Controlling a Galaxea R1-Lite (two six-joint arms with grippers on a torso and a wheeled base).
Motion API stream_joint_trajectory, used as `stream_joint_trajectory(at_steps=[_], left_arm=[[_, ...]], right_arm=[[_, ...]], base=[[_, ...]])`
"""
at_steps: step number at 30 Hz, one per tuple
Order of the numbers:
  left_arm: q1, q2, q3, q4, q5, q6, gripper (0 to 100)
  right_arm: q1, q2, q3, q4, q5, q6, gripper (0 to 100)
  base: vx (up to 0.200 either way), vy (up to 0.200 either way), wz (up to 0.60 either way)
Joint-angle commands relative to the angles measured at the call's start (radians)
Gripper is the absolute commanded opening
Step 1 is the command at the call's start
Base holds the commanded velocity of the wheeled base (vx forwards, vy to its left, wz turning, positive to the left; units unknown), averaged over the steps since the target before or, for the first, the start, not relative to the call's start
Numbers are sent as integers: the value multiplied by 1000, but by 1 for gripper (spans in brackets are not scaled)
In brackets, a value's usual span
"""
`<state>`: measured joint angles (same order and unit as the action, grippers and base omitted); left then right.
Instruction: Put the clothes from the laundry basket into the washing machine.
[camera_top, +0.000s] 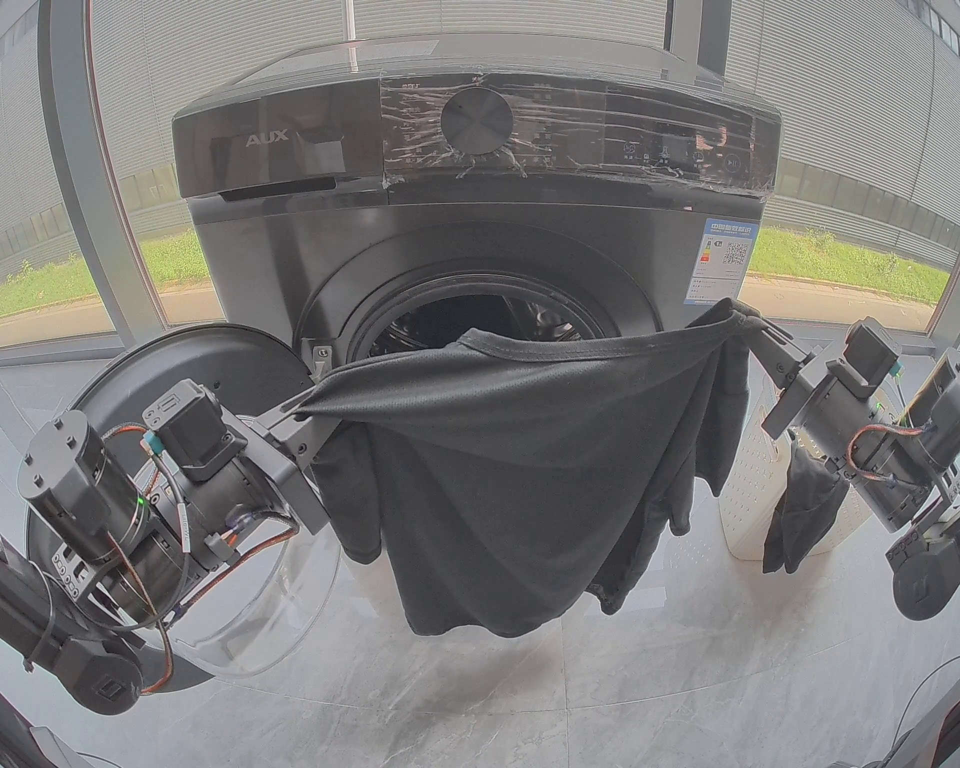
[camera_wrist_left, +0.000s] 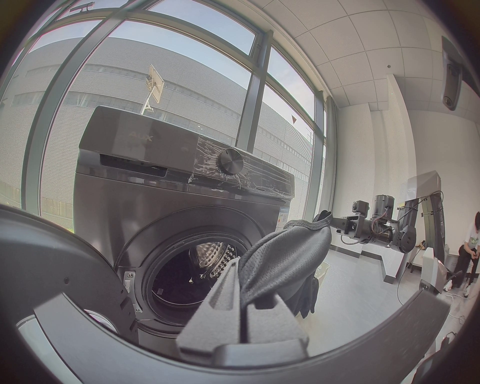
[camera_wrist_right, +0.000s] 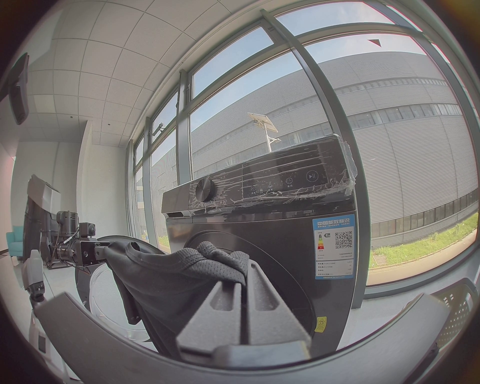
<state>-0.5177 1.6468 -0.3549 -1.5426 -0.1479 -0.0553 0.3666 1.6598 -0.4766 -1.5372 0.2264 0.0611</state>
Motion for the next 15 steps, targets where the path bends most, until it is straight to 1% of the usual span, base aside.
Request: stream_joint_trajectory(at_steps=[1, 2, 3, 7, 10, 12, 13, 15], left_arm=[[1, 2, 4, -1, -1, 2, 0], [-1, 4, 8, -1, 1, 3, 0], [-1, 4, 8, -1, 1, 3, 100], [-1, 5, 27, 1, -2, -9, 100], [-1, 8, 48, 1, -7, -12, 100], [-4, 7, 59, 1, -13, -15, 100], [-4, 7, 59, 1, -13, -15, 100], [-10, 2, 59, 1, -15, -37, 100]], right_arm=[[6, 2, 1, -1, 1, 0, 0], [8, 2, 3, 0, -1, 0, 0], [8, 2, 3, 0, -1, 0, 0], [5, 5, 1, 0, -1, 2, 0], [-2, 8, -5, -1, -4, 3, 0], [6, 11, -10, -1, -39, 22, 0], [6, 11, -10, -1, -39, 22, 0], [11, 12, -10, 0, -45, 26, 0]], base=[[0, 0, 0], [0, 0, 0], [0, 0, 0], [0, 0, 0], [0, 0, 0], [0, 0, 0], [0, 0, 0], [0, 0, 0]])
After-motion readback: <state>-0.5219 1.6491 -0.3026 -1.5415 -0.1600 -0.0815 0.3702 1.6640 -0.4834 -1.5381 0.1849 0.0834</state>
